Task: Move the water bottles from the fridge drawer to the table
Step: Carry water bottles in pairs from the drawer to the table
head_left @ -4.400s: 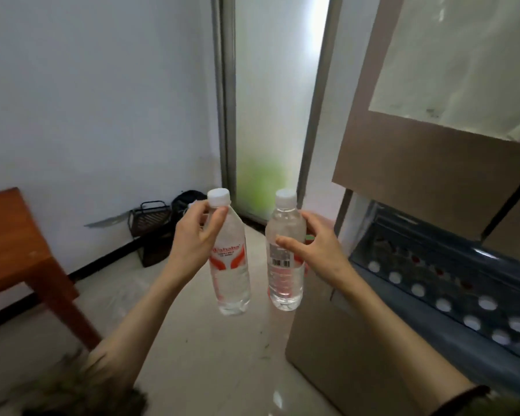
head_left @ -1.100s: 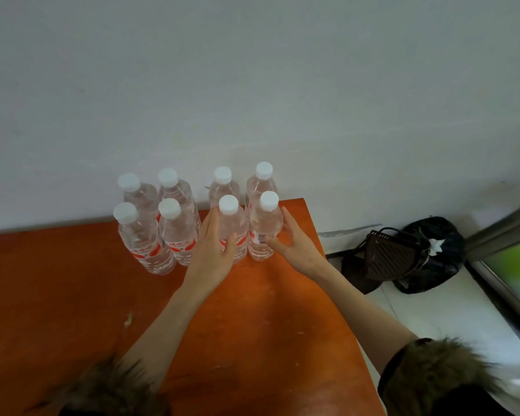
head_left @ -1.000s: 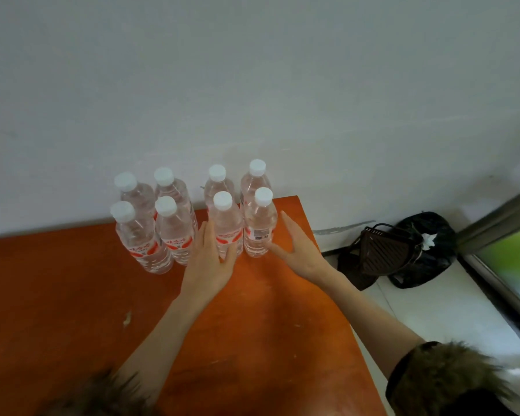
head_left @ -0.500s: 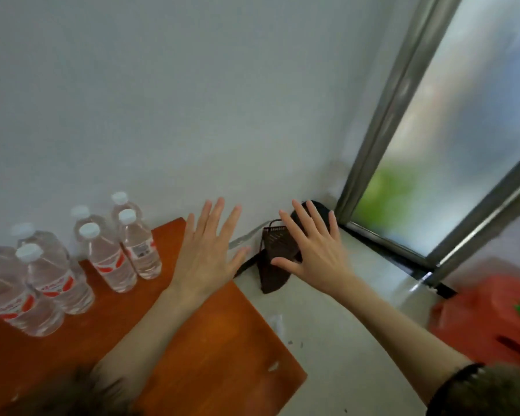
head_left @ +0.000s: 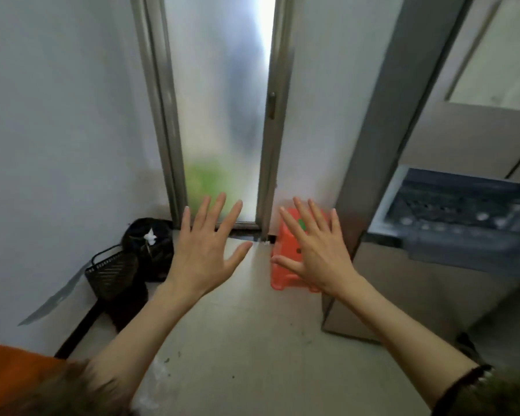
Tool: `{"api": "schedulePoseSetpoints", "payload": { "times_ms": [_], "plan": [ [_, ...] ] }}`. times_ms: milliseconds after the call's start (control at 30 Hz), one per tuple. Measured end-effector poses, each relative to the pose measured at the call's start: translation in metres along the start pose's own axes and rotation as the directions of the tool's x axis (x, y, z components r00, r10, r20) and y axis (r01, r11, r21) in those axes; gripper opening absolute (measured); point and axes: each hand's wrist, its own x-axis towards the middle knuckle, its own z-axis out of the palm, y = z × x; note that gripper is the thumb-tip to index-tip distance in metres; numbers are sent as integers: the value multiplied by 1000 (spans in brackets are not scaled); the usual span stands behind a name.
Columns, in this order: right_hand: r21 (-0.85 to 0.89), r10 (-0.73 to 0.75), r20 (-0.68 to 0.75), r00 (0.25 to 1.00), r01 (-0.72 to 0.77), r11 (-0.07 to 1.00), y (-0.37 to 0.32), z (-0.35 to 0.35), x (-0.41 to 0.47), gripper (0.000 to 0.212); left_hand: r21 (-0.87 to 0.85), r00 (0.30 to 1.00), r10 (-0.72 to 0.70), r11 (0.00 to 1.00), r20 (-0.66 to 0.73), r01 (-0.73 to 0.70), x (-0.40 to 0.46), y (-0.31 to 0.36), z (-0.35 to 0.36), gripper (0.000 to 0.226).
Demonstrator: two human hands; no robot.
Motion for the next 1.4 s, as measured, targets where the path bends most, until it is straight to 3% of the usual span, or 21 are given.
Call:
{"api": "schedulePoseSetpoints", "payload": {
  "times_ms": [333, 800, 933, 1167, 1400],
  "plan": [
    [-92, 357, 29, 934, -353, 931, 201, 6, -78, 88, -158, 947, 316, 940, 63, -303, 110, 184, 96, 68],
    [-164, 608, 111, 786, -589, 791, 465, 49, -74, 93, -292, 850, 507, 842, 142, -454, 293, 389, 238, 76],
    [-150, 651, 157, 742, -634, 759, 526, 64, -82, 86, -309, 815, 551, 818, 180, -485, 325, 443, 275, 77],
    [-90, 644, 232, 729, -643, 761, 647, 107, -91, 80, -347, 806, 529, 833, 266, -432, 367, 545, 338, 81],
    [63, 536, 303, 788, -578, 814, 766, 140, -88, 76, -376, 862, 338, 907, 377, -190, 406, 640, 391, 85]
  ]
}}
